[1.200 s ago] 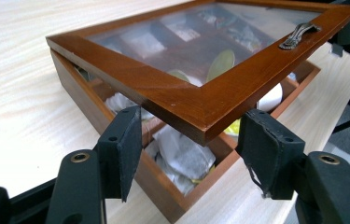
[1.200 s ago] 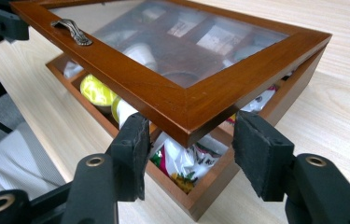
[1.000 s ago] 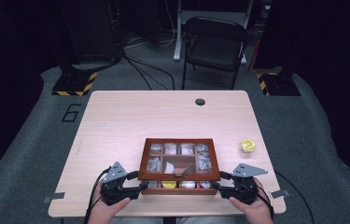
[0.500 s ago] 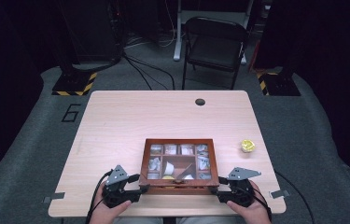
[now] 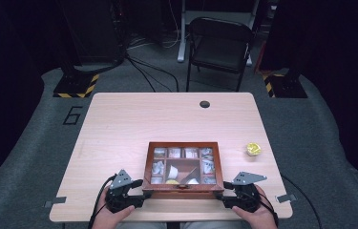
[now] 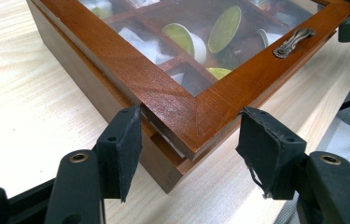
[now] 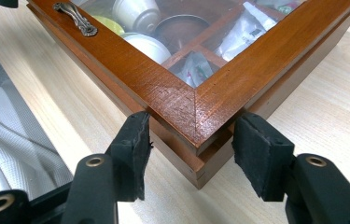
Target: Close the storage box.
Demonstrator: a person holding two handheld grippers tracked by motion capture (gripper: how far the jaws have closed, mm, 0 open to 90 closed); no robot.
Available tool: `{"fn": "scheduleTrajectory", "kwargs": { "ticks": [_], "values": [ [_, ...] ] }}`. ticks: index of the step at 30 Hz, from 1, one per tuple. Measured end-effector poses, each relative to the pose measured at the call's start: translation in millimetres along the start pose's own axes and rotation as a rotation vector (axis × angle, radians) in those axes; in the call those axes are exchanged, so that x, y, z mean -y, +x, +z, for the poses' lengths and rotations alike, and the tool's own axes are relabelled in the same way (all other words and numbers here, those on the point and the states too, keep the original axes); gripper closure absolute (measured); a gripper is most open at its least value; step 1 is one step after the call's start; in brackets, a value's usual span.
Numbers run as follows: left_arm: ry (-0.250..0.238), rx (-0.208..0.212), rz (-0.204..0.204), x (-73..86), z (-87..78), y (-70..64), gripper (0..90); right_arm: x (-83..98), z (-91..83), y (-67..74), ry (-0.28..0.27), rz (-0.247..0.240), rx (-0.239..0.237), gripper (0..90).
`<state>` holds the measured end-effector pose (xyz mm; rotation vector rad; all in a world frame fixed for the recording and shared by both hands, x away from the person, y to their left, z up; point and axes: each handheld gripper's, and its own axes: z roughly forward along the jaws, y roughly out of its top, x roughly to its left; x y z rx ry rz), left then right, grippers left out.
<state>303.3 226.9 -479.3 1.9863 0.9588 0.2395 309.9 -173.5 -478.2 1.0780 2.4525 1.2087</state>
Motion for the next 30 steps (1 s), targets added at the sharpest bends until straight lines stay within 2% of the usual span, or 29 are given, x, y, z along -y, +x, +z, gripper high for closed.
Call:
{"fn": "scheduleTrajectory", "kwargs": {
  "ticks": [7,8,10,13,20,26,30],
  "values": [
    [0.003,-0.001,-0.004,0.0,1.4,1.0,39.2,2.2,-3.0,-2.3,0.01,-0.007,0.007,45.9],
    [0.005,-0.001,-0.004,0.0,1.6,1.1,39.2,2.9,-4.1,-2.3,0.007,0.002,0.001,46.0],
    [0.002,-0.003,-0.004,-0.2,1.5,1.3,39.2,3.0,-8.4,-3.5,-0.03,0.02,-0.015,46.0],
    [0.003,-0.007,0.0,-0.9,1.4,1.9,39.1,3.0,-13.5,-5.8,-0.065,0.055,-0.013,45.8],
    [-0.004,-0.012,-0.002,-4.5,3.4,4.4,38.0,0.3,-7.9,-10.1,-0.055,0.057,0.002,43.7],
    [-0.028,-0.027,-0.029,-7.6,-0.4,14.9,37.1,-2.8,-11.0,-15.1,-0.09,0.073,0.008,43.2],
    [-0.038,-0.033,-0.054,-8.8,-3.5,22.6,36.7,-3.5,-15.4,-18.3,-0.109,0.089,0.03,42.9]
  ]
}}
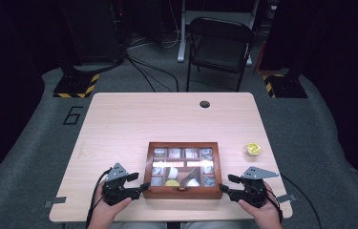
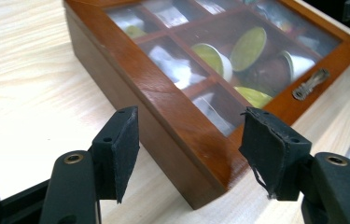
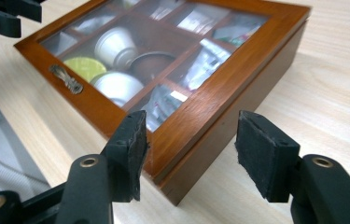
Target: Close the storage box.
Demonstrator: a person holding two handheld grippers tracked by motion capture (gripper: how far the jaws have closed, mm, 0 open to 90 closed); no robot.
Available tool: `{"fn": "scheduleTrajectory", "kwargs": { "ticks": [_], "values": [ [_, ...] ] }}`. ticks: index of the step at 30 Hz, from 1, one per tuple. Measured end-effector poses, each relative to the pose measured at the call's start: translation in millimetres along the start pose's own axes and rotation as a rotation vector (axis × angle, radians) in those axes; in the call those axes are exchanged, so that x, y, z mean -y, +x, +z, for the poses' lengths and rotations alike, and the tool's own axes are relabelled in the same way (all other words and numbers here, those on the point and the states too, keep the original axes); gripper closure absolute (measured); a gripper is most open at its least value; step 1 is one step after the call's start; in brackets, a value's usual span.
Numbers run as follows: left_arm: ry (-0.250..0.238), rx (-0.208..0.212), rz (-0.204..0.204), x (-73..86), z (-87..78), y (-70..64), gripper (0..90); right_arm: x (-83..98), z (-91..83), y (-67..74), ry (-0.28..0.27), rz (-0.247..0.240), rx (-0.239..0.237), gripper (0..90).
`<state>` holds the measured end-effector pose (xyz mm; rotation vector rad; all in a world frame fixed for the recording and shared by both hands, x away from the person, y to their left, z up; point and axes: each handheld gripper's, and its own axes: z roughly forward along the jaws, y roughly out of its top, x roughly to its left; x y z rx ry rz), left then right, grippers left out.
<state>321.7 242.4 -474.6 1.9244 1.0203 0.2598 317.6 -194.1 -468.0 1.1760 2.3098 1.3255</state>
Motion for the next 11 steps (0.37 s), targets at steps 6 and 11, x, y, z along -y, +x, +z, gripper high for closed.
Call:
{"fn": "scheduleTrajectory", "kwargs": {
  "ticks": [6,11],
  "values": [
    [-0.006,-0.002,-0.021,-1.3,-1.1,8.0,36.5,2.4,-4.0,-9.7,-0.007,0.027,0.043,42.5],
    [-0.004,0.046,-0.015,0.7,-3.9,5.0,36.0,5.5,-8.1,-8.6,-0.028,0.031,-0.022,36.1]
  ]
}}
